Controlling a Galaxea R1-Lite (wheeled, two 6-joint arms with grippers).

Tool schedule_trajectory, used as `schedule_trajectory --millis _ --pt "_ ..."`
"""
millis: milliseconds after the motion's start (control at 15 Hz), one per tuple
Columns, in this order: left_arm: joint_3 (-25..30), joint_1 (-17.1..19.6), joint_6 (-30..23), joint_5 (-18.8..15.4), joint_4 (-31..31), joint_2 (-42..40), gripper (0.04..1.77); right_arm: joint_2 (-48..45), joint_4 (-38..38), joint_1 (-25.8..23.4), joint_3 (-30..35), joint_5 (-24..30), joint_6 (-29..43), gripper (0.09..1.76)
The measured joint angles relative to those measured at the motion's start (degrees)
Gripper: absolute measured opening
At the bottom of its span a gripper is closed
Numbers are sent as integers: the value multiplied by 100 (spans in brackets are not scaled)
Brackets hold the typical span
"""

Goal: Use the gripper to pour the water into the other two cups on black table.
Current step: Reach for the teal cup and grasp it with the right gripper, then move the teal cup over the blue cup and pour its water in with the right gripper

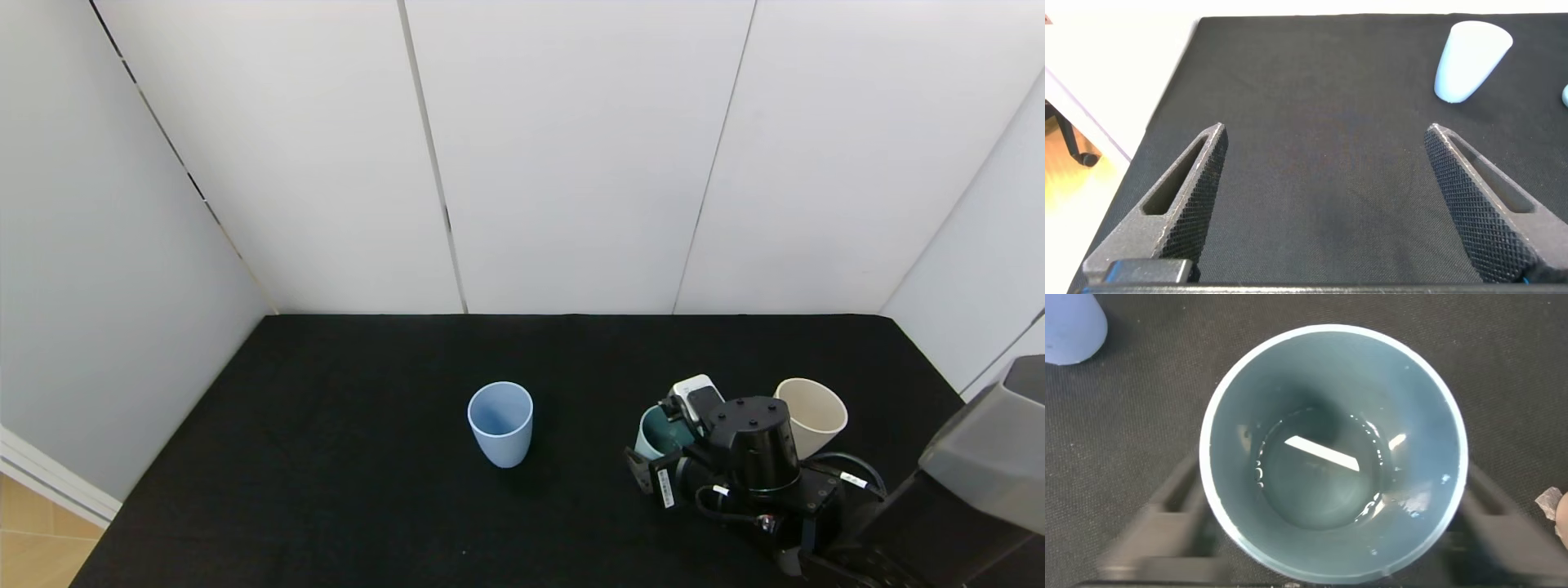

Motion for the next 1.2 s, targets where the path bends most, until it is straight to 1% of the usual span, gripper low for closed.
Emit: schedule_trajectory --millis 67,200,533,667,867,1067,1200 --pt "0 0 2 2 0 0 172 0 -4 13 6 0 0 128" --pt "0 0 2 2 0 0 172 -2 -15 44 13 -2 -2 122" --pt "0 0 2 2 0 0 172 -82 116 52 -127 2 -30 121" --pt "0 0 0 2 0 0 172 -215 494 26 -367 2 -122 121" --pt "0 0 0 2 0 0 172 -411 1152 5 -926 0 -238 121" --pt "0 0 0 0 0 0 172 -510 1643 0 -1421 2 -602 121" --pt "0 0 2 0 0 0 172 -534 1902 6 -1609 0 -952 121"
